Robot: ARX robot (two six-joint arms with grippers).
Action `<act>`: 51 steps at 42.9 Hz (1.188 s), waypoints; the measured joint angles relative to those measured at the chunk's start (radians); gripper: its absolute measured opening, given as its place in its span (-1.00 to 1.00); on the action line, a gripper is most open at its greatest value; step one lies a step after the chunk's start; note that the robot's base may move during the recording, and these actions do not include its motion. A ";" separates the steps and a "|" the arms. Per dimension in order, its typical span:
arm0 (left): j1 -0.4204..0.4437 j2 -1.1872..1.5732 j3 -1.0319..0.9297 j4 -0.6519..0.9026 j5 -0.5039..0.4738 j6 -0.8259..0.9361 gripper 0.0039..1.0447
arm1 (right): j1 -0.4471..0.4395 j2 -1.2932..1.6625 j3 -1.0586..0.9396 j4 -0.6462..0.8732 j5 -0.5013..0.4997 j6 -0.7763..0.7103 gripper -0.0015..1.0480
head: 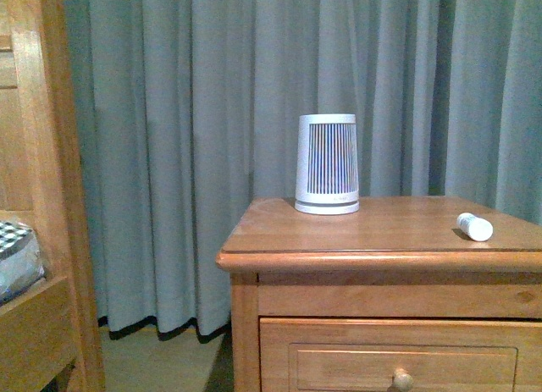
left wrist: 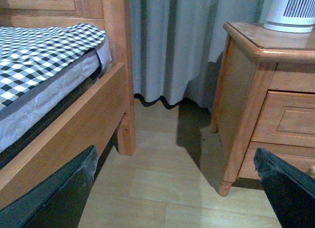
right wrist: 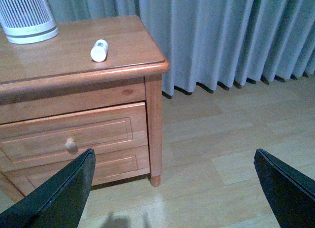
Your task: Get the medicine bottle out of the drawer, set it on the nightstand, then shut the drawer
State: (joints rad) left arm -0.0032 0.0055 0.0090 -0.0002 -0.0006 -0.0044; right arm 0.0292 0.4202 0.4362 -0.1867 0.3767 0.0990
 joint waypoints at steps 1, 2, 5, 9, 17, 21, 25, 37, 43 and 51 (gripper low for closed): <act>0.000 0.000 0.000 0.000 0.000 0.000 0.88 | 0.000 -0.003 0.000 -0.002 0.000 0.003 0.87; 0.000 0.000 0.000 0.000 0.000 0.000 0.88 | 0.000 -0.003 0.000 -0.005 0.000 0.005 0.87; 0.000 0.000 0.000 0.000 0.000 0.000 0.88 | -0.022 -0.043 -0.079 0.142 -0.211 -0.038 0.64; 0.000 0.000 0.000 0.000 0.000 0.000 0.88 | -0.023 -0.106 -0.159 0.229 -0.374 -0.074 0.27; 0.000 0.000 0.000 0.000 0.000 0.000 0.88 | -0.025 -0.159 -0.252 0.251 -0.374 -0.089 -0.38; 0.000 0.000 0.000 0.000 0.000 0.000 0.88 | -0.026 -0.179 -0.274 0.254 -0.375 -0.090 -0.61; 0.000 0.000 0.000 0.000 0.000 0.000 0.88 | -0.026 -0.256 -0.295 0.184 -0.374 -0.092 -0.94; 0.000 0.000 0.000 0.000 0.000 0.000 0.88 | -0.027 -0.336 -0.346 0.172 -0.376 -0.095 -0.94; 0.000 0.000 0.000 0.000 0.000 0.000 0.88 | -0.027 -0.352 -0.363 0.174 -0.377 -0.095 -0.94; 0.000 0.000 0.000 0.000 0.000 0.000 0.88 | -0.027 -0.370 -0.386 0.179 -0.377 -0.095 -0.94</act>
State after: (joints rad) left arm -0.0032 0.0055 0.0090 -0.0002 -0.0002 -0.0048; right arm 0.0025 0.0502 0.0505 -0.0082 0.0002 0.0044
